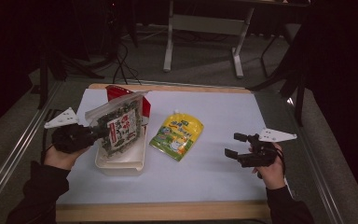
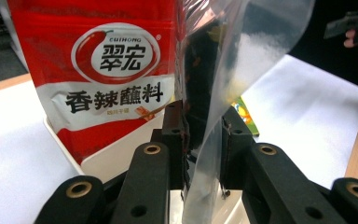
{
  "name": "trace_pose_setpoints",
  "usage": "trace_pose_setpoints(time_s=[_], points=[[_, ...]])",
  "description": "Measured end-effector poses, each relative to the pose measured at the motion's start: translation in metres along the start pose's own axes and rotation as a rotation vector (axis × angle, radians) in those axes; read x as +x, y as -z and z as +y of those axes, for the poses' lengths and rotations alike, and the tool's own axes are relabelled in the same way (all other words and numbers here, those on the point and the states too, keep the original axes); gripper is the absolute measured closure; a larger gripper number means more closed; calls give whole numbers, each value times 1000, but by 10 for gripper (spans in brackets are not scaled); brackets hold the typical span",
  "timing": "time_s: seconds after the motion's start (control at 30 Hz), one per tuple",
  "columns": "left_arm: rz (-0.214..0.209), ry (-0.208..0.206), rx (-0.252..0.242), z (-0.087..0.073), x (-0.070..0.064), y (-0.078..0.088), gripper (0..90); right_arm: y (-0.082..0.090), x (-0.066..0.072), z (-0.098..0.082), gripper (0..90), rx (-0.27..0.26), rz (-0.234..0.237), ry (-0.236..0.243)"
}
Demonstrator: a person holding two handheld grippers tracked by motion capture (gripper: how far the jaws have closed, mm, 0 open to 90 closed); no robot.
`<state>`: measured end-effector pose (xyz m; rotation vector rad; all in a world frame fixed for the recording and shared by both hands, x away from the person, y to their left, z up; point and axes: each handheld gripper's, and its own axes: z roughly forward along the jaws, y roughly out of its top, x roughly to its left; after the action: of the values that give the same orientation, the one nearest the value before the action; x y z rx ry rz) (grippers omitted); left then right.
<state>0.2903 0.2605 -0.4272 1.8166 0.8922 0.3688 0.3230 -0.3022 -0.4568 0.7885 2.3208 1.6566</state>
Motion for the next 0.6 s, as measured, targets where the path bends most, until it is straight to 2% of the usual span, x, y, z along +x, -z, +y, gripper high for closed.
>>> trace_pose_setpoints(time_s=[0.03, 0.1, 0.13, 0.17, 0.2, 0.27, 0.37, 0.47, 0.6], points=[[1, 12, -12, -1, 1, -1, 781, 0, 0, 0, 161, 1, 2, -1], [6, -3, -20, -5, 2, -4, 781, 0, 0, -1, 161, 1, 3, -1], [7, -7, -18, -7, 3, -7, 780, 0, 0, -1, 161, 1, 3, 0], [17, -11, 11, -10, 3, -11, 780, 0, 0, -1, 161, 1, 3, 0], [5, -24, 7, -17, 3, -15, 780, 0, 0, -1, 161, 1, 3, -1], [8, 14, -28, -25, 7, -12, 780, 1, 0, -2, 161, 2, 2, 0], [-4, 41, -58, -35, 14, -8, 778, 1, -1, -3, 161, 9, 1, -4], [-8, 66, -78, -39, 19, -8, 772, 1, -1, -3, 161, 11, 2, -4], [9, 50, -73, -38, 19, -8, 758, 0, 2, -1, 161, 15, 5, 6]])
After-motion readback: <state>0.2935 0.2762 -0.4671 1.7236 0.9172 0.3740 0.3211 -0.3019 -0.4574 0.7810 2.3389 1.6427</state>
